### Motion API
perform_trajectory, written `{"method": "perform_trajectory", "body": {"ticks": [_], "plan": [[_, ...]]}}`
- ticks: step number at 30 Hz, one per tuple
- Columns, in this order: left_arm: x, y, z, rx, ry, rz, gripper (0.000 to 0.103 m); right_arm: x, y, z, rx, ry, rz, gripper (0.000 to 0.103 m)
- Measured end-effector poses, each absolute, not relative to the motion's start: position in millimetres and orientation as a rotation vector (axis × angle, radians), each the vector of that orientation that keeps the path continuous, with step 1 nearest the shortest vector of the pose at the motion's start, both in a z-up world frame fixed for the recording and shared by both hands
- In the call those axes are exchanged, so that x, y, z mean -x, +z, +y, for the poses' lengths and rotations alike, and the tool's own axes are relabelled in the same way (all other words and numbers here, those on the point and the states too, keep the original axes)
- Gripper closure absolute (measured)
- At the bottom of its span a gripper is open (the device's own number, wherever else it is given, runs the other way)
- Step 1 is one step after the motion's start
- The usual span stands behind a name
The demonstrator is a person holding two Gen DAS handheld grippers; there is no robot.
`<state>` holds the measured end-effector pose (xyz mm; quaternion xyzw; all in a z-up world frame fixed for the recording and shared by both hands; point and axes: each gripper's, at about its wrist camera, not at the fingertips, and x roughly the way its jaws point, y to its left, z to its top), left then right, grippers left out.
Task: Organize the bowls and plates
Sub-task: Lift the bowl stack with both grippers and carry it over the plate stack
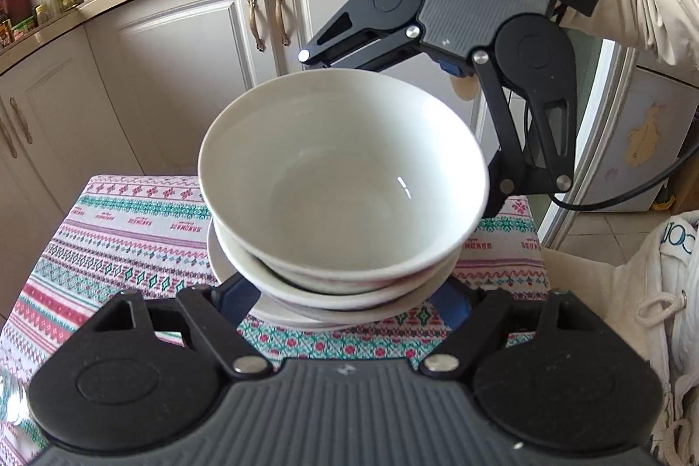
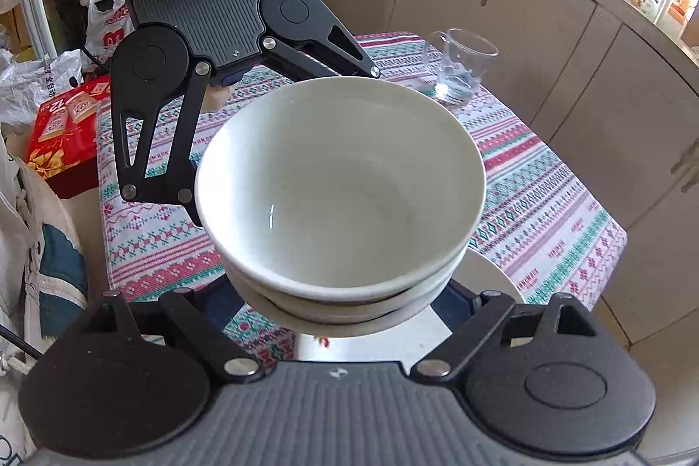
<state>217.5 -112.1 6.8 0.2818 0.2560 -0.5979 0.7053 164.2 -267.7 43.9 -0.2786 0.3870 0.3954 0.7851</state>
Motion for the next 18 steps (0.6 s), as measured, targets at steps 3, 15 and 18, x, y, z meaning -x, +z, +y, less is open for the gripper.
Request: {"method": "perform_trajectory", "body": {"ticks": [3,15,18], "plan": [[-227.3,1.9,-129.9,-0.638,-1.351,0.564,0.02,-169.0,40.3,-285.1,0.585,0.828,0.846,0.01],[-254.5,-22.0,-167.8,-0.653,-1.377,0.606,0.02,-191.2,12.4,-325.5,0.514,0.786,0.878,0.01],[-256.4,-24.9,-167.2,-0.654,-1.376,0.611,0.02,-193.5,7.2,-328.3,0.51,0.786,0.885,0.01]]}}
